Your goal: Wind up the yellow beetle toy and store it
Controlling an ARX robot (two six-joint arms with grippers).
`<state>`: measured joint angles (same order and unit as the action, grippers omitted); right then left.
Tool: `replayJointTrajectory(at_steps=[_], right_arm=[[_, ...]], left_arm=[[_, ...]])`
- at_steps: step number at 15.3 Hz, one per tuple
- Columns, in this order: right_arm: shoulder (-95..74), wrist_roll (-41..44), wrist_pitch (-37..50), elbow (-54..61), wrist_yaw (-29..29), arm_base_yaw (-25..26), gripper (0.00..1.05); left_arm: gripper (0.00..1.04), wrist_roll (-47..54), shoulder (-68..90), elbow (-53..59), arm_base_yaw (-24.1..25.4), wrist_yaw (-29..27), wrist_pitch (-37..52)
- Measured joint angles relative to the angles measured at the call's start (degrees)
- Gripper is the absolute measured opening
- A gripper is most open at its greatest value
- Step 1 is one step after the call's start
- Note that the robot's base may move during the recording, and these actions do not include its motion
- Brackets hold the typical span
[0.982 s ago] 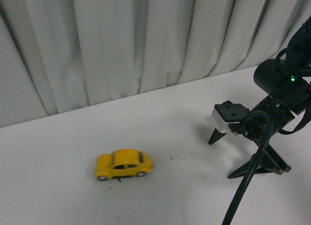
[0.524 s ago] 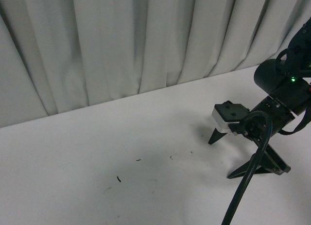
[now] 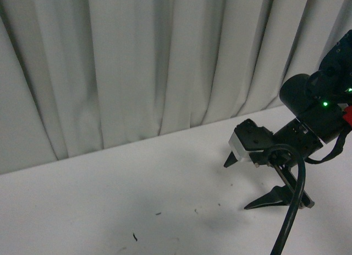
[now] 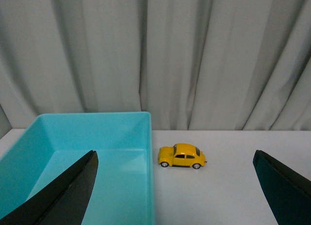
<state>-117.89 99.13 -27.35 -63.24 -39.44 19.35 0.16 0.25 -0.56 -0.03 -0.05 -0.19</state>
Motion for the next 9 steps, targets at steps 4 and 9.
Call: replayJointTrajectory(at_steps=[4, 9], right_arm=[[11.72, -1.11, -0.83, -7.41, -2.54, -0.81, 0.98], [31.26, -55.06, 62.01, 24.68, 26.58, -9.73, 0.59]], left_arm=[[0.98, 0.0, 0.0, 0.0, 0.0, 0.02, 0.0], [0.98, 0.0, 0.0, 0.0, 0.0, 0.0, 0.0]])
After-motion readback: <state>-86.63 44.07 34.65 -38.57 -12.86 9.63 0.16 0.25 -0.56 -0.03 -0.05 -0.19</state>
